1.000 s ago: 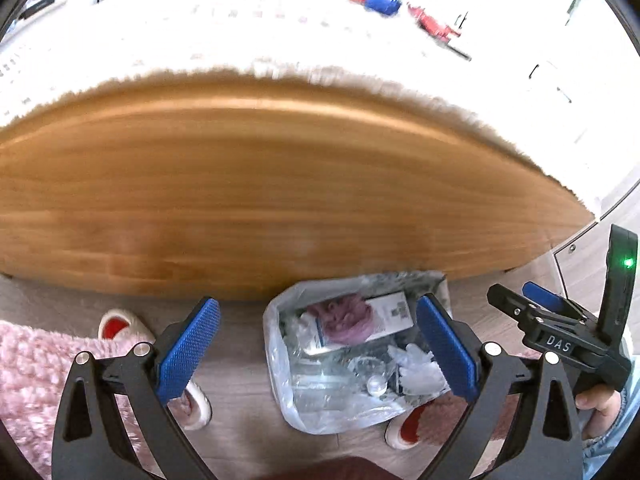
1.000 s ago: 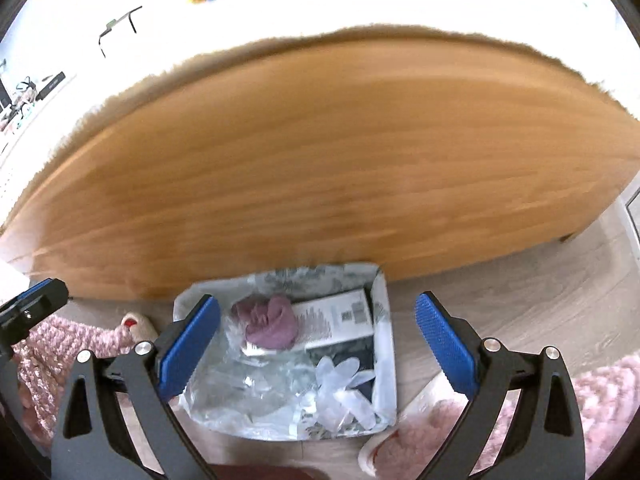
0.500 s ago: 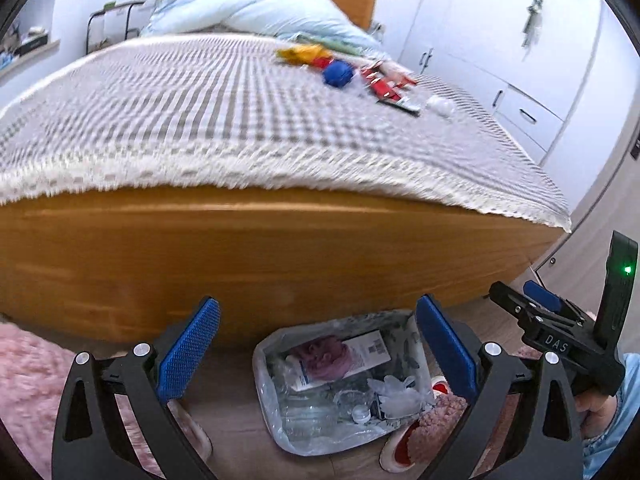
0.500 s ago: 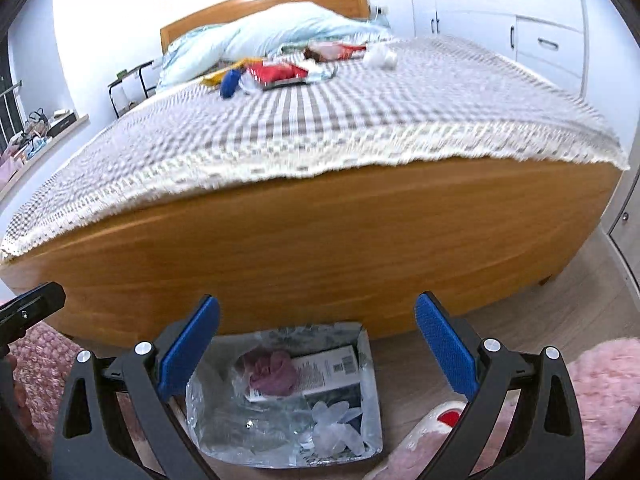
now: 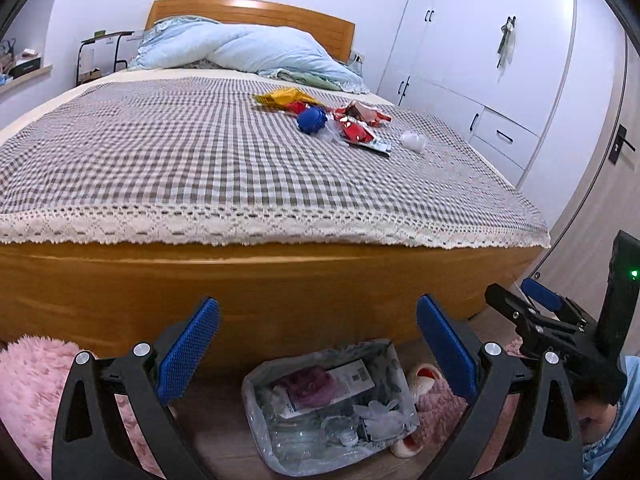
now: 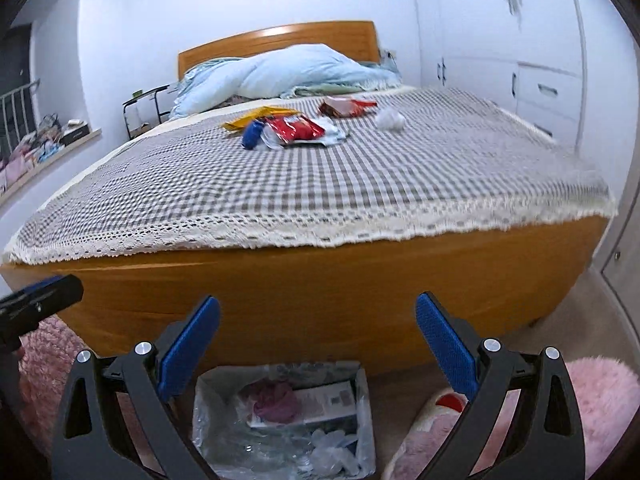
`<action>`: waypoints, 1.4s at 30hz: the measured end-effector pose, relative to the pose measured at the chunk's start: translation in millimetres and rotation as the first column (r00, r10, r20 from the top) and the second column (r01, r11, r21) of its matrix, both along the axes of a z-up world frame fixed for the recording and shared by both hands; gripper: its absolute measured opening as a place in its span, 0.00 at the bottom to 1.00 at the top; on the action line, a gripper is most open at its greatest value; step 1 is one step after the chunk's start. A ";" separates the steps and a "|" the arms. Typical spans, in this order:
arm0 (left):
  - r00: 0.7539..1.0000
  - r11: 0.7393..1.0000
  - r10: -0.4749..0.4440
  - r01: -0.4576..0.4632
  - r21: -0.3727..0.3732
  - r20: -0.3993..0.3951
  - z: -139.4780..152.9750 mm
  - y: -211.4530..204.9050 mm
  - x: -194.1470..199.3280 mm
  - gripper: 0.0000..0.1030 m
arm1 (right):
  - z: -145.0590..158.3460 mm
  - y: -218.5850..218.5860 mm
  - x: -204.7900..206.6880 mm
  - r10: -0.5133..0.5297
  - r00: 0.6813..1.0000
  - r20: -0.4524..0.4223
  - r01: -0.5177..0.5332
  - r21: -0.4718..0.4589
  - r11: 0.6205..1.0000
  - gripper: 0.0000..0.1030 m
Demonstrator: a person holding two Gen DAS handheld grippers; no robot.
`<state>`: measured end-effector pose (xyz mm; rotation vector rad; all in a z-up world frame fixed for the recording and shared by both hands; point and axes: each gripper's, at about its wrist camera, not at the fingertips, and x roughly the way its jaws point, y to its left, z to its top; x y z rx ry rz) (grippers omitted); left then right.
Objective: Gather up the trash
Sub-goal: 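Raise both open tools out of the bag toward the bed, then move both tools over the bedspread toward the blue cap and red snack bag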
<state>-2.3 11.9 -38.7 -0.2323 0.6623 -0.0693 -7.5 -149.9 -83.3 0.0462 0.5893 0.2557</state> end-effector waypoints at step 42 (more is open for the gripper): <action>0.966 0.998 -0.066 0.070 -0.008 0.248 62.9 -11.1 177.4 0.93 | 55.3 -12.5 145.8 -0.106 0.966 0.235 0.099 0.039 0.994 0.92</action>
